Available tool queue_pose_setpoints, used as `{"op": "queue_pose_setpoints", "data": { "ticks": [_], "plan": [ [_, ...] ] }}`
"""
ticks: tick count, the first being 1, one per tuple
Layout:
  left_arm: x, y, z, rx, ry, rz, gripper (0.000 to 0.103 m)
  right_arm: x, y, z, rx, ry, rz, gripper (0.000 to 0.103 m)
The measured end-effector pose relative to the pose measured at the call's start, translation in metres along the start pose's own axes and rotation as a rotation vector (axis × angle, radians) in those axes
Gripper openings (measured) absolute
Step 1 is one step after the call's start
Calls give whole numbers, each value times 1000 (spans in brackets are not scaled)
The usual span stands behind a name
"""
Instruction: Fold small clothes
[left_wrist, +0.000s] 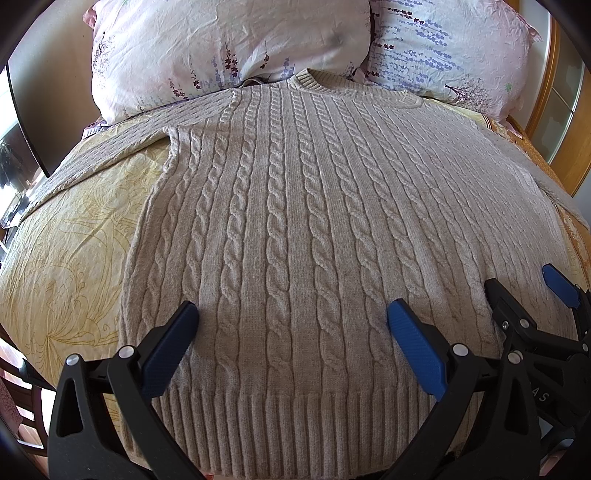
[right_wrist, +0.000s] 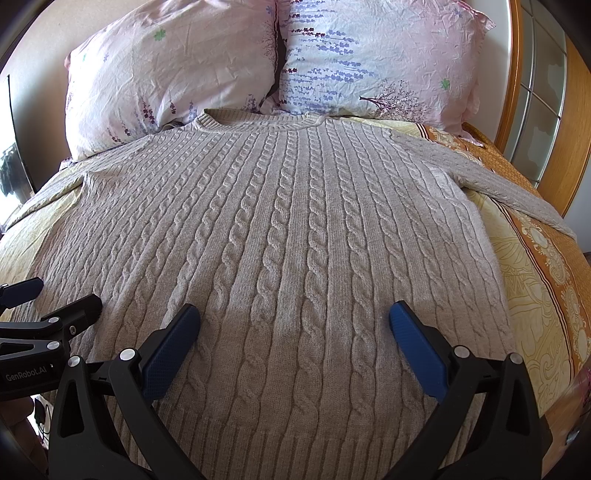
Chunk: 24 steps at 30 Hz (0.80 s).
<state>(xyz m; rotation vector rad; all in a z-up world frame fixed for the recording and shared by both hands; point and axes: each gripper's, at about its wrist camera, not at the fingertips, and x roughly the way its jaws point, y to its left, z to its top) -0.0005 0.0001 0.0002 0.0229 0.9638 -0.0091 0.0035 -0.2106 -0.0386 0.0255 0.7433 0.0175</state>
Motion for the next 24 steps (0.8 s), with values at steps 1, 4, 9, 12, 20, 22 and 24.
{"op": "queue_pose_setpoints", "data": {
  "ticks": [1,4,9,12,20,22,24],
  "plan": [
    [0,0,0,0,0,0,101,0,0,0,0,0,0,102],
    [0,0,0,0,0,0,101,0,0,0,0,0,0,102],
    [0,0,0,0,-1,0,101,0,0,0,0,0,0,102],
    [0,0,0,0,-1,0,101,0,0,0,0,0,0,102],
    [0,0,0,0,-2,0,101,1,0,-1,0,-1,0,102],
    [0,0,0,0,-2,0,101,1,1,-1,0,0,0,102],
    [0,0,0,1,-1,0,101,2,2,-2,0,2,0,102]
  ]
}}
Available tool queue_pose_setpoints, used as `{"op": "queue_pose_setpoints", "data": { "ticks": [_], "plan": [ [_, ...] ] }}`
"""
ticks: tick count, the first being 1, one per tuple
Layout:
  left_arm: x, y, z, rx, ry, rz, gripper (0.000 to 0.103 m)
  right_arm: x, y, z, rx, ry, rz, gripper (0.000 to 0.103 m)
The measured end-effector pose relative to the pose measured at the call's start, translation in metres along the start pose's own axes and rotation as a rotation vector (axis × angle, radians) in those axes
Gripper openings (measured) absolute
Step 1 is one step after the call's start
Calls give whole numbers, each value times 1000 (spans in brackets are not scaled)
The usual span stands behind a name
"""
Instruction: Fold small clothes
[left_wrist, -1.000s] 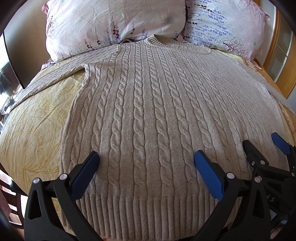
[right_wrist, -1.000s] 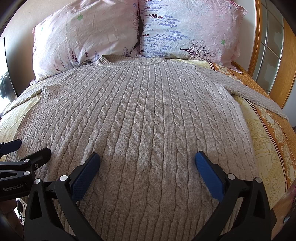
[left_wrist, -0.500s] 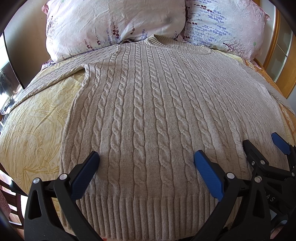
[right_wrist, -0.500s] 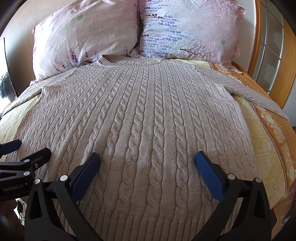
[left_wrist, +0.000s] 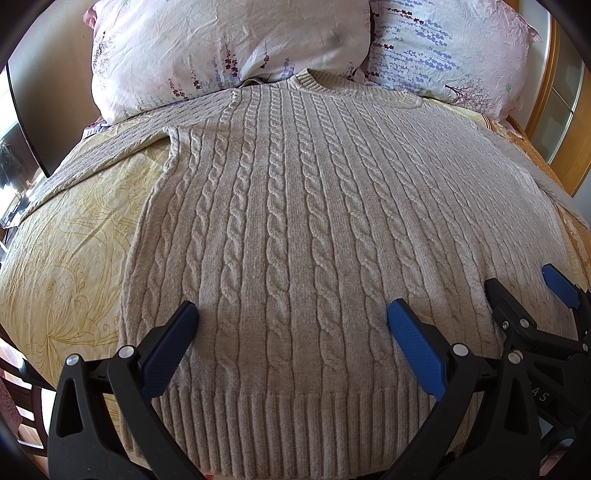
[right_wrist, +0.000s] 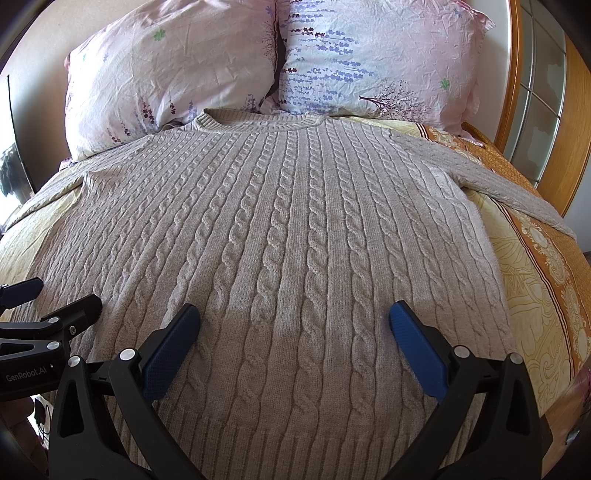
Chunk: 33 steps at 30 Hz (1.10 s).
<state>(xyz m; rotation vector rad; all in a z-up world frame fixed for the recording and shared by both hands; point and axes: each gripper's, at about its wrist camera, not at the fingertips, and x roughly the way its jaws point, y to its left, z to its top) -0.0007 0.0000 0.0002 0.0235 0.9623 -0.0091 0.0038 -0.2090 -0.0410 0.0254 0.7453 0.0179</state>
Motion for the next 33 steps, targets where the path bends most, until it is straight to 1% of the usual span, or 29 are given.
{"op": "queue_pose_setpoints", "data": {
  "ticks": [3,6,9,11,14,16,18,21,22,23,24,25,27,28,30,31,33],
  "plan": [
    [0,-3,-1,4,6,-1,101,1,0,2,-5,23,2,102],
    [0,-4,3,7,14,-2,101,3,-1,5,-11,68,12,102],
    [1,-2,3,9,22,-2,101,12,3,5,-21,96,16,102],
    [1,-3,4,8,20,-2,101,9,2,8,-26,125,20,102],
    [-3,-2,4,5,-2,1,101,11,2,12,-40,168,24,102],
    [-4,-3,2,9,-17,4,101,11,2,13,-45,180,33,102],
    [-2,-3,4,17,-8,1,101,12,-1,14,-57,183,58,102],
    [0,2,11,7,17,-38,101,12,-5,17,-91,178,101,102],
    [0,5,14,-6,14,-58,101,12,-7,18,-97,177,128,102],
    [0,10,21,-25,7,-86,101,11,-14,21,-79,169,180,102],
    [-1,13,25,-42,-3,-105,101,10,-22,25,-43,154,238,102],
    [-2,17,32,-62,-21,-120,101,8,-38,31,26,130,311,102],
    [-6,23,46,-89,-84,-128,101,7,-77,48,181,79,380,102],
    [-8,25,53,-94,-113,-129,101,7,-103,57,269,42,395,100],
    [-7,26,67,-97,-156,-131,101,9,-148,71,413,-12,384,90],
    [-5,27,73,-101,-165,-131,101,13,-170,76,482,-26,368,87],
    [3,29,83,-105,-176,-148,101,23,-212,83,627,-41,379,78]
  ]
}}
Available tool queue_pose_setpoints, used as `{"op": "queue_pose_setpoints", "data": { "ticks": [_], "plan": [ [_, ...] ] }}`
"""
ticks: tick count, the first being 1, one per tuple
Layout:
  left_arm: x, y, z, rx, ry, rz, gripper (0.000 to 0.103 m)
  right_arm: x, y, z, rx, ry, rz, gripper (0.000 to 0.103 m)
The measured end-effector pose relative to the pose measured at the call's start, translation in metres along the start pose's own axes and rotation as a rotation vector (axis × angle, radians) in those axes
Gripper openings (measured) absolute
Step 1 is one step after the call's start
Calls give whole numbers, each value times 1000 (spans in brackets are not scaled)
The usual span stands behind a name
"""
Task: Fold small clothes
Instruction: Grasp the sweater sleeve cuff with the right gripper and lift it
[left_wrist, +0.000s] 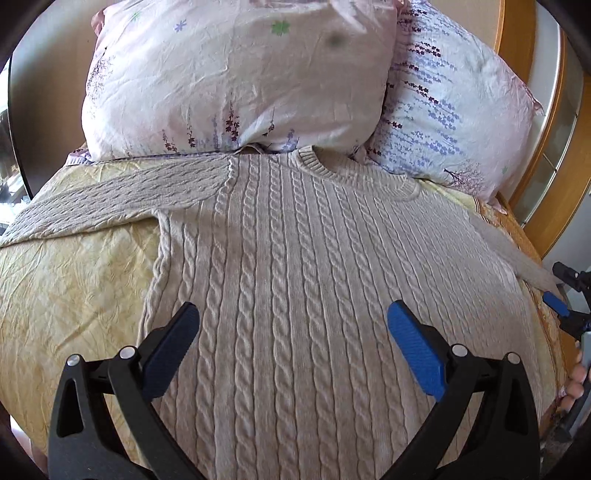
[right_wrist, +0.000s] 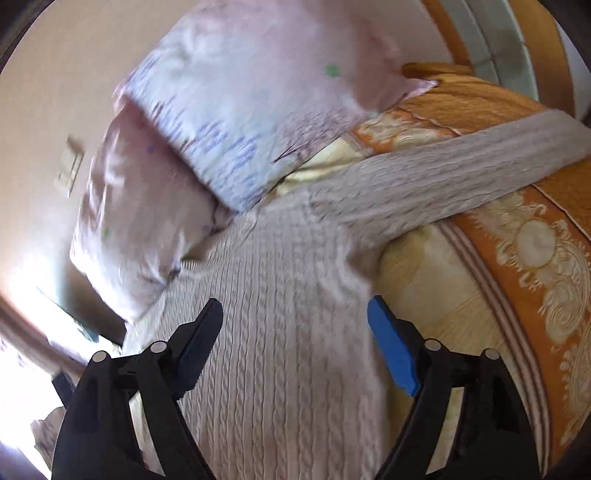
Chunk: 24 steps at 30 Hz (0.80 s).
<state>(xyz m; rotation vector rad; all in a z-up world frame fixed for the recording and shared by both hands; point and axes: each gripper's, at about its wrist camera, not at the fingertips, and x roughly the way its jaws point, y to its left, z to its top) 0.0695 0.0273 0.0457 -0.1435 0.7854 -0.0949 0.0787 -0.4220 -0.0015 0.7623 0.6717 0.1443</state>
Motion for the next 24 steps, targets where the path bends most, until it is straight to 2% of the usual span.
{"op": "queue_pose_setpoints", "data": {
  "ticks": [2,4,7,11,13,17,22,24],
  "plan": [
    [11,4,5,-16,3,-26,101,4,-25,22,99,-18,-14,72],
    [22,9,7,-45,15,-57,101,10,-44,35,176,-18,-34,71],
    [30,16,3,-94,18,-100,101,26,-66,43,280,32,-22,67],
    [39,18,-1,-113,44,-149,101,54,-68,40,325,112,-8,67],
    [42,20,-2,-126,58,-160,101,59,-65,41,319,106,2,67],
    [42,23,-3,-145,50,-183,101,62,-69,50,345,35,-2,64],
    [40,32,-5,-187,35,-232,101,34,-113,61,468,-134,-52,45],
    [40,31,-4,-191,34,-234,101,23,-126,63,489,-172,-72,38]
  ]
}}
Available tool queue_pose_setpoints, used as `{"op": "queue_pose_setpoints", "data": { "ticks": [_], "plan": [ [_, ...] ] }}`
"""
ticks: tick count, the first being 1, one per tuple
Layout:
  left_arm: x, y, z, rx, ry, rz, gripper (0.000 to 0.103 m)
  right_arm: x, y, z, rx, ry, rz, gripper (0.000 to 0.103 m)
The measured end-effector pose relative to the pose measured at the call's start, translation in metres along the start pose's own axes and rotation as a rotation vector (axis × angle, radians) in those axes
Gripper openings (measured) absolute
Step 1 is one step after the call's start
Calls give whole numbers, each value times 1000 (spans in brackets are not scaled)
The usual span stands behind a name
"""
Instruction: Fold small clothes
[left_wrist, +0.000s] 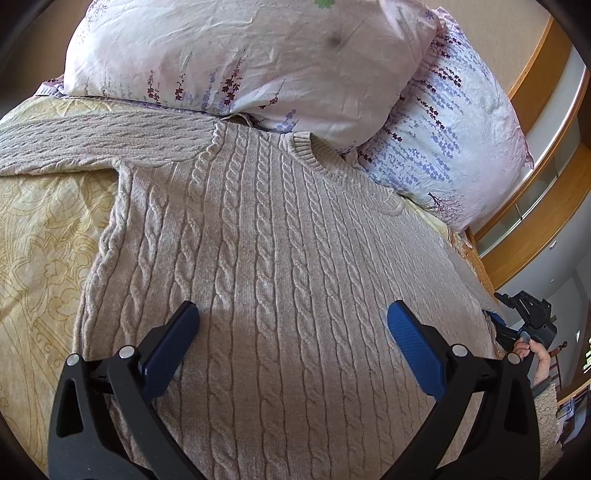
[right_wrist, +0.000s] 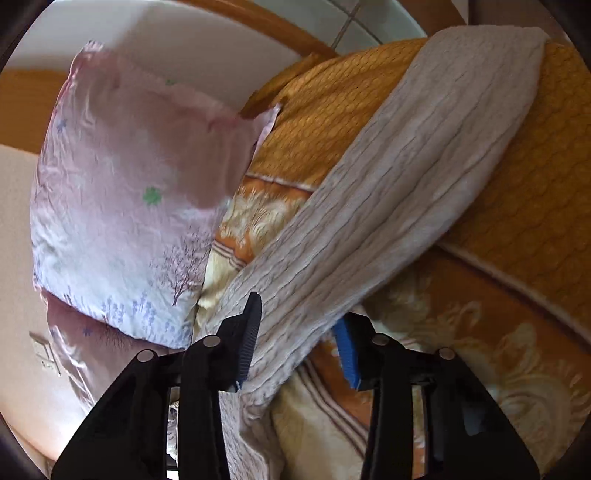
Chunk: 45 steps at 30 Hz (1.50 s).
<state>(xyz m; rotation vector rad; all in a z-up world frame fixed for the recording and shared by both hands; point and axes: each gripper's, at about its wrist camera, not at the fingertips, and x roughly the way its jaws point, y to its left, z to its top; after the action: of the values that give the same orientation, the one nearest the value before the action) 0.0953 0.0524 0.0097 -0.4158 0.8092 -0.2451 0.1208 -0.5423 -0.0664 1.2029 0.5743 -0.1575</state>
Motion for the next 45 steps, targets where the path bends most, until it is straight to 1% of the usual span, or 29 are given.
{"op": "queue_pose_setpoints", "data": {
  "ticks": [4,7,11,16,18,21,24,27,30,33,37,41,45],
  "plan": [
    [1,-1,0,11,6,13,101,-7,-8,5,9,-26,-6,35],
    [1,0,0,8,4,7,101,-10,-13,7,26,-45,5,34],
    [1,0,0,3,3,1,101,-12,-20,10,54,-69,-10,23],
    [0,0,0,2,2,-1,101,-21,-30,16,88,-124,-36,17],
    [0,0,0,0,1,-3,101,-23,-31,19,80,-133,-34,11],
    [0,1,-1,-2,0,-6,101,-27,-20,20,32,-150,-9,10],
    [0,1,-1,-4,-1,-9,101,-34,4,19,-43,-173,35,10],
    [-1,1,-1,-5,-1,-9,101,-38,31,14,-123,-177,87,10],
    [-1,1,-1,-6,-1,-10,101,-36,54,2,-187,-150,144,10],
    [-1,1,0,-6,-1,-10,101,-24,73,-14,-232,-92,198,10],
    [-2,1,0,-9,-2,-13,101,-8,97,-39,-292,-16,244,10],
    [-3,1,-1,-12,-4,-16,101,9,108,-62,-323,57,259,10],
    [-4,1,-1,-12,-4,-17,101,31,115,-89,-336,143,257,10]
  ]
}}
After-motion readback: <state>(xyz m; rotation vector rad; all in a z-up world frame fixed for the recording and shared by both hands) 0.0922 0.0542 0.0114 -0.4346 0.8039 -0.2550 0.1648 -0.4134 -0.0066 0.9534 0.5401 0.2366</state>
